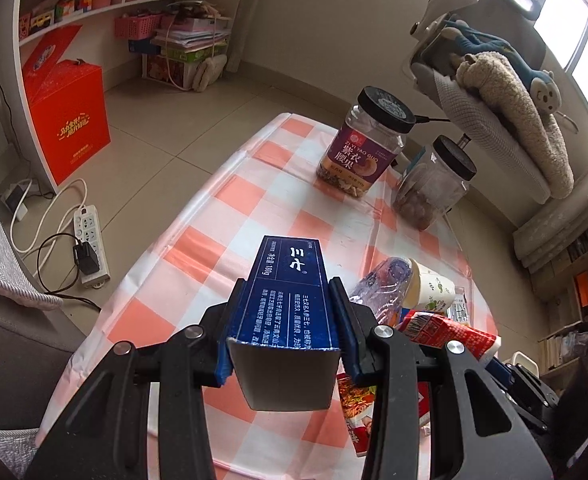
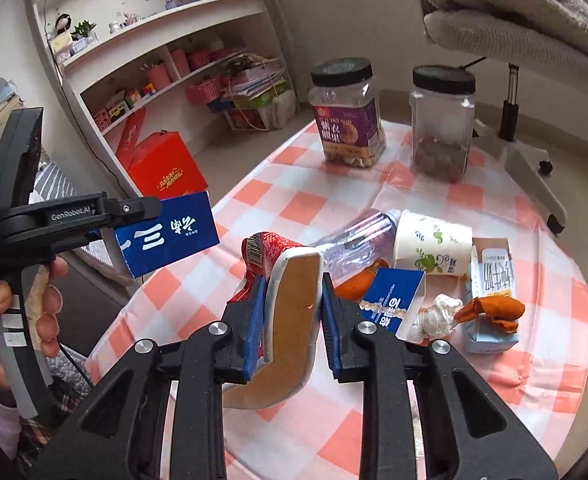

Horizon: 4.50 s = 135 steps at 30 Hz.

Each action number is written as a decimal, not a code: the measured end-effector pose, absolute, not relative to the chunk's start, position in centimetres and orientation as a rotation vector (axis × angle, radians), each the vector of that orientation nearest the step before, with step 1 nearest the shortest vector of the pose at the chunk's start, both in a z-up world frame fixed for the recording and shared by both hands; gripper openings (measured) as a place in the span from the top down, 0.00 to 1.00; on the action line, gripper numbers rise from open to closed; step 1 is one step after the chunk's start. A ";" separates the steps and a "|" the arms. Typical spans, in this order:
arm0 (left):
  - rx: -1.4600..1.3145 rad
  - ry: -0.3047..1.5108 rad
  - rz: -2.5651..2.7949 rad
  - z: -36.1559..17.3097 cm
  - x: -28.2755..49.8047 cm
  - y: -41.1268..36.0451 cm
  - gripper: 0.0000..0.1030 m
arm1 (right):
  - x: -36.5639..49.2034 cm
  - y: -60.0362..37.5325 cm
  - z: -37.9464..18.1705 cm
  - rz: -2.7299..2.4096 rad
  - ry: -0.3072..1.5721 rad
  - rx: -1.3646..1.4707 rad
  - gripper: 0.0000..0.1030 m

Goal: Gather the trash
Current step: 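Carry the blue box and noodle cup over the wastebasket with both tools, then open both tools to drop the box and cup into the wastebasket, then grasp the blue biscuit box with the left tool while the right tool grasps the tissue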

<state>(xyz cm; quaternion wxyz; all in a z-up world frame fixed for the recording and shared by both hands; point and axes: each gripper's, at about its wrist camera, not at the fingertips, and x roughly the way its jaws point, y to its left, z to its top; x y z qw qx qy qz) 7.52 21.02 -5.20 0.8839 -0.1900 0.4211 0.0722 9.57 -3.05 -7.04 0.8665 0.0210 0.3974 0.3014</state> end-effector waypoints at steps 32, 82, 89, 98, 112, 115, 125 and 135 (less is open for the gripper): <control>-0.189 0.669 0.097 -1.9 6.5 9.1 0.60 | 5.1 -13.4 -0.7 0.201 0.499 0.007 0.74; -0.025 0.743 -0.369 -3.0 6.2 -19.1 0.60 | 0.5 -45.9 -0.7 -0.582 0.486 0.368 0.26; 0.026 0.767 -0.491 -3.5 5.3 -28.3 0.60 | -2.6 -51.0 -0.5 -0.695 0.435 0.509 0.14; 0.036 0.871 -0.580 -6.0 5.0 -36.1 0.60 | -5.1 -54.3 -0.9 -0.744 0.407 0.599 0.11; 0.098 0.857 -0.581 -6.2 5.2 -36.8 0.32 | -4.6 -52.3 -0.5 -0.751 0.425 0.505 0.08; 0.146 0.792 -0.521 -5.7 4.5 -34.6 0.27 | -3.7 -50.4 -0.2 -0.744 0.436 0.430 0.07; 0.266 0.593 -0.300 -5.2 2.5 -24.9 0.14 | -0.7 -42.6 -0.5 -0.613 0.509 0.229 0.07; 0.183 0.653 -0.135 -6.0 3.7 -16.1 0.13 | 1.3 -34.6 -1.8 -0.481 0.538 0.061 0.07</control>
